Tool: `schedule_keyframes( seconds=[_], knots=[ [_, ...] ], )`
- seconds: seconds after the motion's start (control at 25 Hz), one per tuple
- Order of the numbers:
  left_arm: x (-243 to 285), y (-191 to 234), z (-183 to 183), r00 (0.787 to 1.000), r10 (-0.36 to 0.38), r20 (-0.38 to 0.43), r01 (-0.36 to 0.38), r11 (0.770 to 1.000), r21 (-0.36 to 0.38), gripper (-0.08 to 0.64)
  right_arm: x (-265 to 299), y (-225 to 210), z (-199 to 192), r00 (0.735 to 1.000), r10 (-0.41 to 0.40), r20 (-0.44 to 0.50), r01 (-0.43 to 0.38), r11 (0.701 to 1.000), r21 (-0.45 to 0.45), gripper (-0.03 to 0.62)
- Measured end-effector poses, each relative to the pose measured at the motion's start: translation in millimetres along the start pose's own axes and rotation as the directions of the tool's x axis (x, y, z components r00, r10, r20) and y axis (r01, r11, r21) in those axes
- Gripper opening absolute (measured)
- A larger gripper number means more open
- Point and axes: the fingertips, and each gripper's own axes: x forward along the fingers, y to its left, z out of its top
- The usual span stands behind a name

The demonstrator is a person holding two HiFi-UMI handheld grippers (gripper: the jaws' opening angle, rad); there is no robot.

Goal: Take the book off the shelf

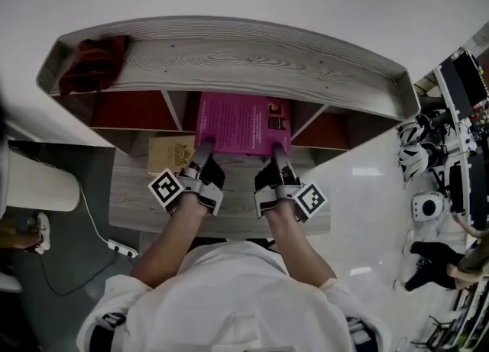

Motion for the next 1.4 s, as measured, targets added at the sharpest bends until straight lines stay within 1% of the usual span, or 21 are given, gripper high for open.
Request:
schedule_keyframes(
  seconds=[0.16, 0.32, 0.48, 1.04, 1.2, 1.4],
  knots=[
    [23, 5, -9, 0.998, -0.035, -0.051, 0.035, 0.999, 0.002, 0.157, 2, -3, 20, 0.999, 0.027, 0.045, -0.026, 0.999, -0.026, 0.164],
    [30, 10, -12, 0.996, -0.046, -0.077, 0.047, 0.999, 0.016, 0.157, 1, -8, 24, 0.998, 0.035, 0.057, -0.034, 0.999, -0.023, 0.164],
    [46, 14, -6, 0.993, -0.072, -0.096, 0.075, 0.997, 0.028, 0.156, 12, -12, 28, 0.995, 0.069, 0.073, -0.067, 0.997, -0.029, 0.164],
    [24, 33, 17, 0.998, -0.063, -0.028, 0.064, 0.998, 0.025, 0.155, 23, -33, 3, 0.999, 0.032, 0.0, -0.032, 0.999, -0.019, 0.161],
    [22, 36, 18, 0.998, -0.062, -0.019, 0.063, 0.997, 0.035, 0.155, 25, -33, 1, 0.999, 0.044, -0.015, -0.044, 0.999, -0.009, 0.161],
    [22, 35, 20, 0.997, -0.071, -0.016, 0.071, 0.997, 0.031, 0.155, 26, -33, 1, 0.999, 0.047, -0.017, -0.048, 0.999, -0.018, 0.16]
  ],
)
